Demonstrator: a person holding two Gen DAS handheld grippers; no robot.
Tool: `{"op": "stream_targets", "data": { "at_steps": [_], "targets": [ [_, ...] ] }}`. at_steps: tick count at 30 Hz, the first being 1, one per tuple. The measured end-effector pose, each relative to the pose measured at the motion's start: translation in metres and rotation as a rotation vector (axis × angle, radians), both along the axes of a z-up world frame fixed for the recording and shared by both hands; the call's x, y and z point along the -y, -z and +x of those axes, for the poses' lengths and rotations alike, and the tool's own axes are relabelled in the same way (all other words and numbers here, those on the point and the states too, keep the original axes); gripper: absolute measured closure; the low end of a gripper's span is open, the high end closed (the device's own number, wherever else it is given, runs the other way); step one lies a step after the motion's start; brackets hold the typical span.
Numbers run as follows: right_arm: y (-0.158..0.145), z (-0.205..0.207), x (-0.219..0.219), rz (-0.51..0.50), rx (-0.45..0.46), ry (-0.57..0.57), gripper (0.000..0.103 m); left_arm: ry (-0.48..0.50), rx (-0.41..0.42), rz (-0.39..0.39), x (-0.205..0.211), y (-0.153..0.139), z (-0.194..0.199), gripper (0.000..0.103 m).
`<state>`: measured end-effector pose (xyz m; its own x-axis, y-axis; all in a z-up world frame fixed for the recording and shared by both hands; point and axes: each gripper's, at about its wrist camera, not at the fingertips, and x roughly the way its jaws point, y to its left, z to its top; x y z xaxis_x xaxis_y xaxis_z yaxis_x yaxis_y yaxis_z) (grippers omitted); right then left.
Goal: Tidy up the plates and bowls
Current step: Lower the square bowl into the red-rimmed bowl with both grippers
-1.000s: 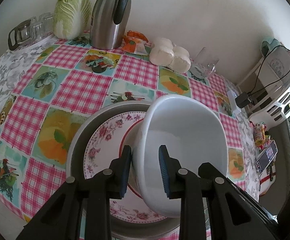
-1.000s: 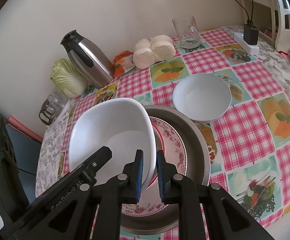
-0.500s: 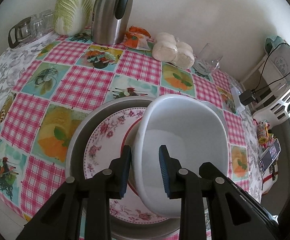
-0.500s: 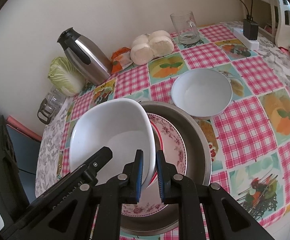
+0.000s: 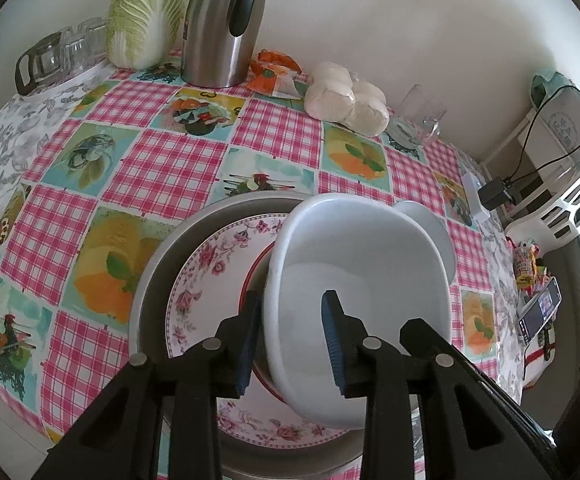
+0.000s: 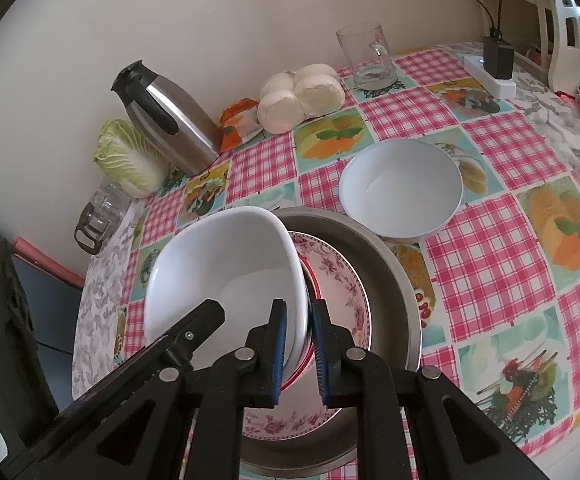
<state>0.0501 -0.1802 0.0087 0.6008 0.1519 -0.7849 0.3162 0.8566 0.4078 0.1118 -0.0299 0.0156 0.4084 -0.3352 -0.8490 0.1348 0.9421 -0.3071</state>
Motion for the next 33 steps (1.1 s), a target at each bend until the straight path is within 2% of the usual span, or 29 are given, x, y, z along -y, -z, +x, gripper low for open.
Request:
{"op": "stream_targets", "data": {
  "at_steps": [9,14,22,33],
  "targets": [
    [0.0006,0.0001,0.0022,0.012,0.000,0.008,0.087,0.008,0.004,0.008,0.0014,-0.0024,-0.0016,0.067],
    [0.0017,0.0000,0.0043,0.014,-0.005,0.013,0.087,0.023,0.023,0.051,0.0057,-0.0050,-0.0032,0.067],
    [0.0026,-0.0004,0.0053,0.018,-0.008,0.018,0.087,0.039,0.031,0.078,0.0086,-0.0062,-0.0044,0.067],
    [0.0033,0.0001,0.0067,0.014,-0.004,0.025,0.088,0.055,0.031,0.089,0.0098,-0.0070,-0.0041,0.066]
  ]
}}
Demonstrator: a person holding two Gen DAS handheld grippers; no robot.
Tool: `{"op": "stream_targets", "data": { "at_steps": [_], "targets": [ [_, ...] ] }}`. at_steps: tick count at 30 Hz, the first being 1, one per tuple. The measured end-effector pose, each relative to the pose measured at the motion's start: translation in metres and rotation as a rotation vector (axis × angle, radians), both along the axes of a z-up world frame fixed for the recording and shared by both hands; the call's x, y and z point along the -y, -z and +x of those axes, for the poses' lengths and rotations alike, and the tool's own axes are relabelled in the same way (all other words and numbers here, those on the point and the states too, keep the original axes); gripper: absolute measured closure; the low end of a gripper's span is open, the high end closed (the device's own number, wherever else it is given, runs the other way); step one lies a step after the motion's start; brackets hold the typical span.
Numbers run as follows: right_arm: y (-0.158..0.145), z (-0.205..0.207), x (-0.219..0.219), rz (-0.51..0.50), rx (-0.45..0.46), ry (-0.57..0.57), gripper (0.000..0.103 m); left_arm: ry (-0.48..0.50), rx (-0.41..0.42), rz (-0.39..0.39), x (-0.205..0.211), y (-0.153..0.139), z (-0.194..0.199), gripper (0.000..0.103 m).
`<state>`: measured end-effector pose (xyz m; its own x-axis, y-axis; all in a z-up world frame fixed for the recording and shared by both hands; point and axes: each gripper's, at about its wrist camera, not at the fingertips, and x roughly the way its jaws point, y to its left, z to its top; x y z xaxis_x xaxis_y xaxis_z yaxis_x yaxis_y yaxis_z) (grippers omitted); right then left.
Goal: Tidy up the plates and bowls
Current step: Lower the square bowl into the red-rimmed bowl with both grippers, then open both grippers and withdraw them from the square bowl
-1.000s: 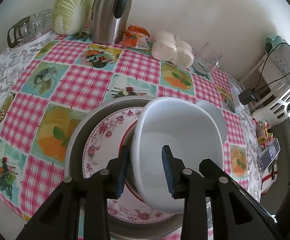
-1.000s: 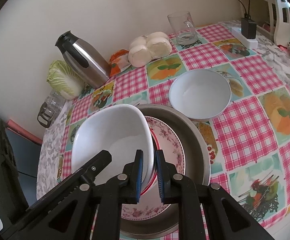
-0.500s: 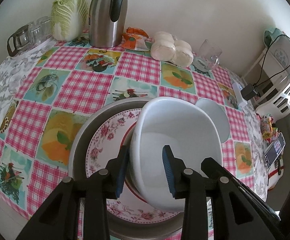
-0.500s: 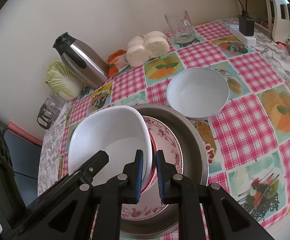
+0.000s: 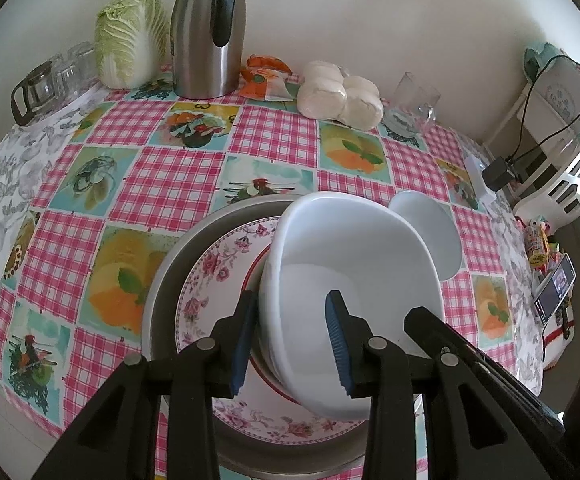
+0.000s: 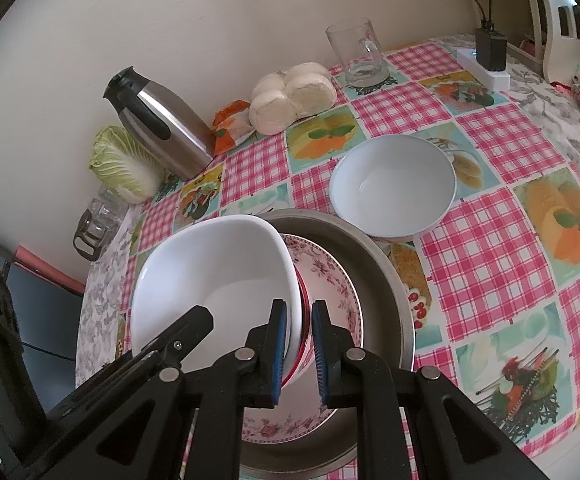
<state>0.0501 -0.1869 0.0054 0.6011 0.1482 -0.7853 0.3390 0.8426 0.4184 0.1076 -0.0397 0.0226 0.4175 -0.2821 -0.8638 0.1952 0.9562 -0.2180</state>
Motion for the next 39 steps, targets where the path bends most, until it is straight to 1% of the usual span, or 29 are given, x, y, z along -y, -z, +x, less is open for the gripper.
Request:
{"op": "stream_targets", "data": {
  "at_steps": [3,4,6,7,8,11,13,16,20,22,25,27,34,37,39],
  "targets": [
    [-0.001,0.000,-0.002,-0.027,0.002,-0.002,0.090,-0.003,-0.010,-0.015,-0.001,0.000,0.000,0.066],
    [-0.001,0.001,-0.003,-0.039,0.002,-0.002,0.090,-0.006,-0.016,-0.030,-0.003,0.000,0.001,0.064],
    [-0.002,0.001,-0.003,-0.055,0.002,0.002,0.090,-0.018,-0.041,-0.104,-0.009,0.001,0.003,0.058],
    [-0.002,0.001,-0.002,-0.058,0.002,0.002,0.090,-0.024,-0.049,-0.127,-0.012,0.001,0.003,0.058],
    [-0.002,0.002,-0.002,-0.055,0.003,0.002,0.091,-0.023,-0.051,-0.132,-0.012,0.002,0.003,0.058],
    [-0.002,0.002,-0.001,-0.051,0.004,0.002,0.090,-0.012,-0.035,-0.104,-0.008,-0.002,0.000,0.058],
    [-0.002,0.001,-0.001,-0.038,0.009,-0.004,0.091,-0.001,-0.001,-0.087,-0.007,-0.010,-0.004,0.057],
    [-0.003,0.001,-0.001,-0.046,0.009,-0.002,0.091,0.004,0.020,-0.093,-0.009,-0.017,-0.005,0.057],
    [-0.002,0.002,0.000,-0.038,0.009,-0.002,0.091,-0.018,0.041,-0.085,-0.015,-0.019,-0.004,0.057],
    [-0.002,0.002,-0.001,-0.038,0.009,-0.005,0.091,-0.030,0.050,-0.067,-0.017,-0.018,-0.003,0.057],
    [-0.003,0.001,-0.002,-0.035,0.008,-0.009,0.091,-0.043,0.043,-0.026,-0.019,-0.011,0.000,0.057],
    [-0.003,0.001,-0.002,-0.035,0.006,-0.013,0.091,-0.048,0.032,-0.015,-0.020,-0.006,0.002,0.057],
    [-0.005,0.001,-0.006,-0.047,0.005,-0.022,0.090,-0.061,-0.006,-0.006,-0.023,0.009,0.007,0.057],
    [-0.004,0.001,-0.003,-0.034,0.000,-0.019,0.088,-0.067,-0.009,-0.011,-0.025,0.009,0.007,0.057],
    [-0.007,-0.001,-0.001,-0.042,0.003,-0.013,0.087,-0.071,-0.003,-0.022,-0.027,0.006,0.007,0.057]
  ]
}}
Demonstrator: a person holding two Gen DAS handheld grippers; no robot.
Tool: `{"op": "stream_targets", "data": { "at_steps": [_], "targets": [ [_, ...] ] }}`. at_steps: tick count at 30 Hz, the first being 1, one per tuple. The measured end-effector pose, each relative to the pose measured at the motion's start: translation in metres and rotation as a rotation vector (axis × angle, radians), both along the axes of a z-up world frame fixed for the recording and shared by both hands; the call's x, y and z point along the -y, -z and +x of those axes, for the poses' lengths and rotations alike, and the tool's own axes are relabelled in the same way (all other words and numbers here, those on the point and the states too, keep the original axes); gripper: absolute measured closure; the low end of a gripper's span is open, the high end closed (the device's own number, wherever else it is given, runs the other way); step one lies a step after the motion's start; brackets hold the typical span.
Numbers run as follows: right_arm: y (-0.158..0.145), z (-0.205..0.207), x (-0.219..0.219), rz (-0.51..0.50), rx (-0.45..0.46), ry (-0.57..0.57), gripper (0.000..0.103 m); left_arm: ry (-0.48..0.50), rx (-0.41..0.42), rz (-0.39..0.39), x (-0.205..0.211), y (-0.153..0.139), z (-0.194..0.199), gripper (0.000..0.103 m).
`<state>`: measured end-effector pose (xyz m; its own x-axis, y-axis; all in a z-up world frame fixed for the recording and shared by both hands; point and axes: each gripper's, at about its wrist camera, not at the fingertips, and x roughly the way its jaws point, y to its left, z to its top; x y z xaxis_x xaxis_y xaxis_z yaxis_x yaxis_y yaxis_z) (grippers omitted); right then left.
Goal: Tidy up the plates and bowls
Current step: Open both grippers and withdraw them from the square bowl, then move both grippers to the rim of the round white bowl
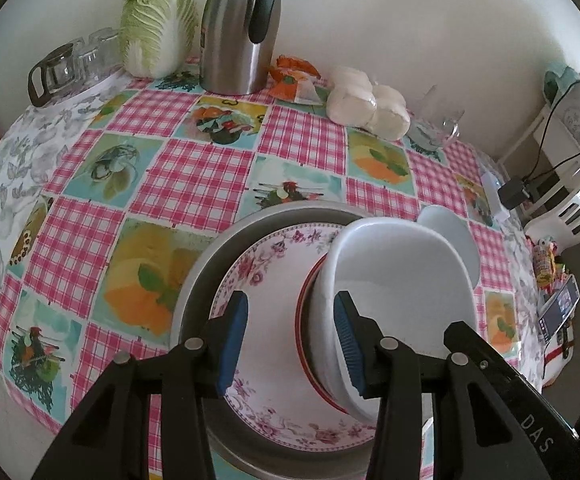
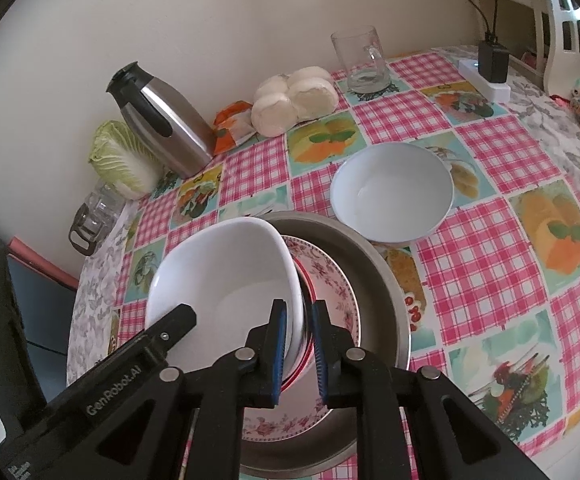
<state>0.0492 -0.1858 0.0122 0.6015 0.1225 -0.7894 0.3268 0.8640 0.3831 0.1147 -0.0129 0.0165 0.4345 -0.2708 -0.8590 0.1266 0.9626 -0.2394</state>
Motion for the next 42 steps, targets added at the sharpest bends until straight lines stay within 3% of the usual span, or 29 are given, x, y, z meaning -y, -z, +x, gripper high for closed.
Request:
{"op": "stream_targets", "data": {
  "at_steps": [3,5,6,7,9,11,15,17,21,25,29,42],
  "targets": [
    [-0.009,-0.004,0.001,-0.020,0.027,0.004,0.087,-0.004,0.019,-0.008,-0.003,-0.007,-0.002,0.053],
    [-0.015,-0.006,0.002,-0.023,0.048,0.001,0.087,-0.012,0.028,-0.013,-0.005,-0.011,-0.003,0.040],
    [-0.016,-0.006,0.003,-0.030,0.051,0.002,0.087,-0.017,0.032,-0.014,-0.006,-0.013,-0.003,0.039],
    [-0.018,-0.007,0.003,-0.043,0.054,0.006,0.083,-0.023,0.038,-0.012,-0.007,-0.015,-0.004,0.039],
    [-0.019,-0.008,0.004,-0.064,0.053,0.016,0.057,-0.035,0.047,0.000,-0.009,-0.017,-0.003,0.037],
    [-0.020,-0.008,0.006,-0.084,0.050,0.028,0.052,-0.053,0.055,0.009,-0.013,-0.018,-0.003,0.027],
    [-0.019,-0.008,0.013,-0.093,0.048,0.045,0.038,-0.080,0.065,0.031,-0.019,-0.017,-0.001,0.024],
    [-0.019,-0.008,0.014,-0.104,0.047,0.046,0.034,-0.099,0.073,0.035,-0.023,-0.017,0.000,0.011],
    [-0.018,-0.009,0.014,-0.107,0.051,0.045,0.019,-0.126,0.089,0.048,-0.028,-0.018,-0.001,0.010],
    [-0.018,-0.009,0.015,-0.110,0.054,0.041,0.015,-0.139,0.092,0.035,-0.033,-0.020,-0.001,0.009],
    [-0.018,-0.009,0.016,-0.118,0.060,0.044,0.001,-0.146,0.095,0.040,-0.034,-0.021,-0.002,0.008],
    [-0.020,-0.011,0.023,-0.111,0.082,0.044,0.000,-0.185,0.138,0.032,-0.034,-0.023,-0.005,0.008]
  ]
}}
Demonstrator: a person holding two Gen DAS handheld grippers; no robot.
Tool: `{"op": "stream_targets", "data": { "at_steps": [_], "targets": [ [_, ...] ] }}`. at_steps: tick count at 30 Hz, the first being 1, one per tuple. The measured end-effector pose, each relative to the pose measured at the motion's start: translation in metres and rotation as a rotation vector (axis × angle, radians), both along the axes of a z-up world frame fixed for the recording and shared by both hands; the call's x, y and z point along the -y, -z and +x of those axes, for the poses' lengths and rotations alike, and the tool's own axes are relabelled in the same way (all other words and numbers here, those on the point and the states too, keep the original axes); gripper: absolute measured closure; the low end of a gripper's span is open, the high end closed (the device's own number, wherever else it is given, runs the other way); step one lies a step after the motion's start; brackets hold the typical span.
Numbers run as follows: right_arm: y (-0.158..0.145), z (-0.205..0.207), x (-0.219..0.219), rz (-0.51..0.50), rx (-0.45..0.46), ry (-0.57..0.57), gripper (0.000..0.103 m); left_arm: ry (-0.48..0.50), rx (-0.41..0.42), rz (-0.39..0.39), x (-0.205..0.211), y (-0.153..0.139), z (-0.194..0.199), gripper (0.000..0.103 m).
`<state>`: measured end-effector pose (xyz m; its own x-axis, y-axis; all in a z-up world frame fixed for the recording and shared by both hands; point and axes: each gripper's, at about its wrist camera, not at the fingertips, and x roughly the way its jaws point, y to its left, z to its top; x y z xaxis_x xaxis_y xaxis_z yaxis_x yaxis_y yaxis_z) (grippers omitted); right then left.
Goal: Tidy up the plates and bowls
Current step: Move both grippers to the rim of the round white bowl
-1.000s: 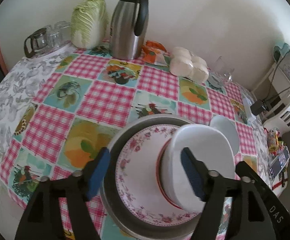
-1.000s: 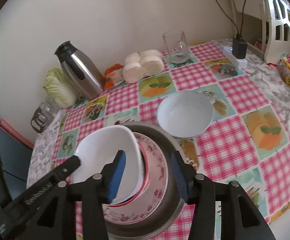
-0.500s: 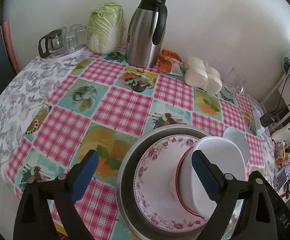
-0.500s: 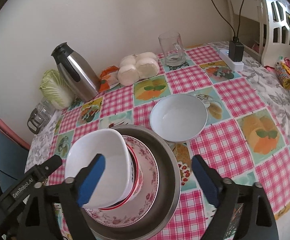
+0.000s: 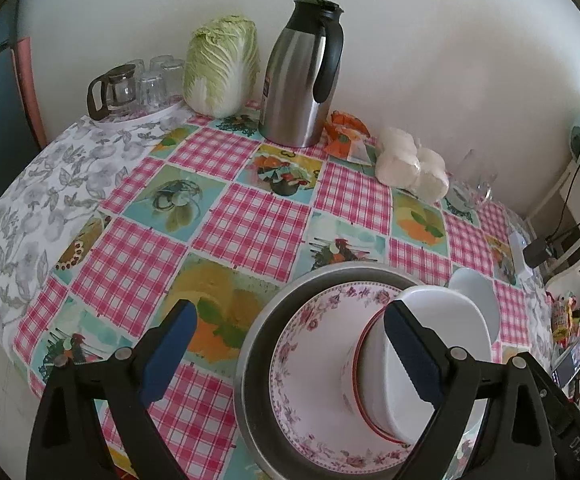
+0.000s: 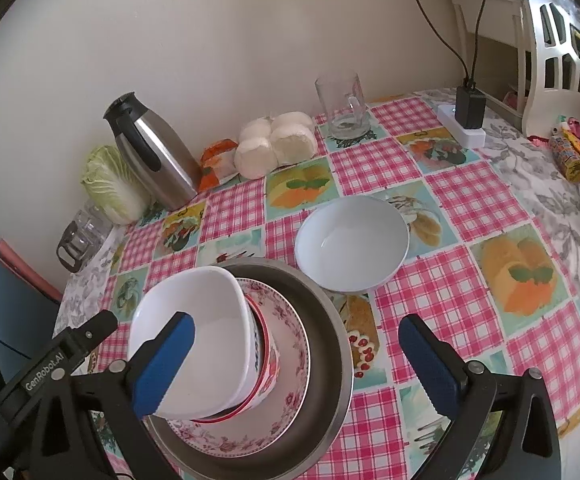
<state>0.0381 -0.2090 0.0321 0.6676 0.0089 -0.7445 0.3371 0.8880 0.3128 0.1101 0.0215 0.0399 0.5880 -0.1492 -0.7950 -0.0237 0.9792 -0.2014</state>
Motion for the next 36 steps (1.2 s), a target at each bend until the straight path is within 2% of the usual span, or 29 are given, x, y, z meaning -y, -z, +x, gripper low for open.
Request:
{"op": "stream_targets", "data": {
  "at_steps": [6,14,19,22,28,33,36],
  "targets": [
    [-0.001,-0.002,0.012,0.009,0.016,0.008,0.000,0.024,0.031,-0.031,0.004,-0.005,0.000,0.008],
    [-0.001,-0.001,0.038,0.034,0.020,0.043,0.000,0.093,0.129,-0.041,0.024,-0.029,-0.005,0.008],
    [0.001,-0.002,0.058,0.043,0.017,0.071,0.000,0.134,0.147,-0.056,0.039,-0.043,-0.001,0.008],
    [0.005,-0.003,0.076,0.066,0.019,0.097,0.000,0.185,0.128,-0.060,0.057,-0.050,0.004,0.008],
    [0.016,-0.006,0.108,0.111,0.015,0.148,0.000,0.278,0.071,0.015,0.105,-0.060,0.021,0.008],
    [0.025,-0.004,0.127,0.143,0.017,0.167,0.000,0.326,-0.054,0.047,0.144,-0.053,0.046,0.008],
    [0.036,0.000,0.137,0.173,0.014,0.189,0.000,0.346,-0.118,0.106,0.169,-0.046,0.061,0.008]
  ]
}}
